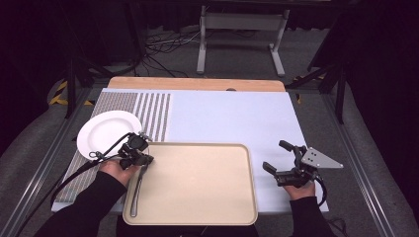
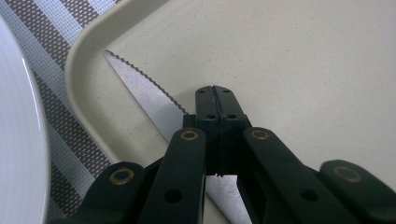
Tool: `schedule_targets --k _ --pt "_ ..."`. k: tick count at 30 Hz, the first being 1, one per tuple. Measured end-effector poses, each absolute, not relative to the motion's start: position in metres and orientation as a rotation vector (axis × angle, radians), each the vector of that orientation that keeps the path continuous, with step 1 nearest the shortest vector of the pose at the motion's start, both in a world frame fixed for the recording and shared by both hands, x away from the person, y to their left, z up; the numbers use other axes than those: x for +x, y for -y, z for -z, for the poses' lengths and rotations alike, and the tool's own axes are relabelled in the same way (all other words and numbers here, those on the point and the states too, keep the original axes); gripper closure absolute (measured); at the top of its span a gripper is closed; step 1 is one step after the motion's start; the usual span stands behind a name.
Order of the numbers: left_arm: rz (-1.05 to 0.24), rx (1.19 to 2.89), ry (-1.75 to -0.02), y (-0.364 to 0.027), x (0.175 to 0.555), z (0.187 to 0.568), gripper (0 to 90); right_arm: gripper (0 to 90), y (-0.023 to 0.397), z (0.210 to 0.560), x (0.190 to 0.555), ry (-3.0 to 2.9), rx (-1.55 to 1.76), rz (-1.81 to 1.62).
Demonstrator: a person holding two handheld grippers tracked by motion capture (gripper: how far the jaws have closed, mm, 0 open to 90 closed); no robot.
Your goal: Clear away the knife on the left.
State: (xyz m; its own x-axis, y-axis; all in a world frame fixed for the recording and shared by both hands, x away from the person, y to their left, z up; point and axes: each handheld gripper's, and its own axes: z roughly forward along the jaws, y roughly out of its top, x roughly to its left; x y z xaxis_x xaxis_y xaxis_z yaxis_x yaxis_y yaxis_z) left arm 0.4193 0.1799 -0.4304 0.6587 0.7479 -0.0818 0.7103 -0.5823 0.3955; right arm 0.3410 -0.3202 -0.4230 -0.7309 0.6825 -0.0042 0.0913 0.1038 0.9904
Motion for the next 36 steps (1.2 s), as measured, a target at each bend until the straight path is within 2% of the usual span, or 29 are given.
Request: schedule_targets --k 6,11,12,14,15,17,23,24,27,32,36 --pt "-0.121 2.484 -1.127 -0.180 0.418 0.430 89.5 0.5 0.320 0.423 0.341 -1.921 0.753 -1.665" --pt "-0.115 2.458 -1.015 -0.181 0.413 0.422 62.2 0.5 0.320 0.423 0.341 -1.919 0.759 -1.667" --pt "-0.121 2.437 -0.994 -0.182 0.412 0.419 62.2 0.5 0.320 0.423 0.341 -1.920 0.755 -1.665" --pt "-0.126 2.396 -0.978 -0.184 0.413 0.415 50.0 0.5 0.321 0.423 0.340 -1.918 0.759 -1.663" --pt "-0.118 2.376 -0.970 -0.186 0.413 0.412 50.0 0.5 0.321 0.423 0.340 -1.918 0.759 -1.663" --pt "-0.096 2.330 -0.958 -0.191 0.413 0.406 44.2 0.5 0.322 0.423 0.339 -1.913 0.761 -1.665" --pt "-0.152 2.264 -0.902 -0.199 0.405 0.395 29.3 0.5 0.322 0.423 0.339 -1.914 0.758 -1.661" --pt "-0.152 2.264 -0.902 -0.199 0.405 0.395 22.8 0.5 0.322 0.423 0.339 -1.914 0.758 -1.661" --pt "-0.178 2.262 -0.863 -0.201 0.400 0.392 12.0 0.5 0.322 0.423 0.338 -1.915 0.754 -1.660" --pt "-0.215 2.208 -0.810 -0.209 0.390 0.385 6.4 0.5 0.323 0.423 0.338 -1.913 0.762 -1.665" --pt "-0.182 2.130 -0.783 -0.225 0.384 0.384 3.4 0.5 0.324 0.423 0.337 -1.903 0.760 -1.671"
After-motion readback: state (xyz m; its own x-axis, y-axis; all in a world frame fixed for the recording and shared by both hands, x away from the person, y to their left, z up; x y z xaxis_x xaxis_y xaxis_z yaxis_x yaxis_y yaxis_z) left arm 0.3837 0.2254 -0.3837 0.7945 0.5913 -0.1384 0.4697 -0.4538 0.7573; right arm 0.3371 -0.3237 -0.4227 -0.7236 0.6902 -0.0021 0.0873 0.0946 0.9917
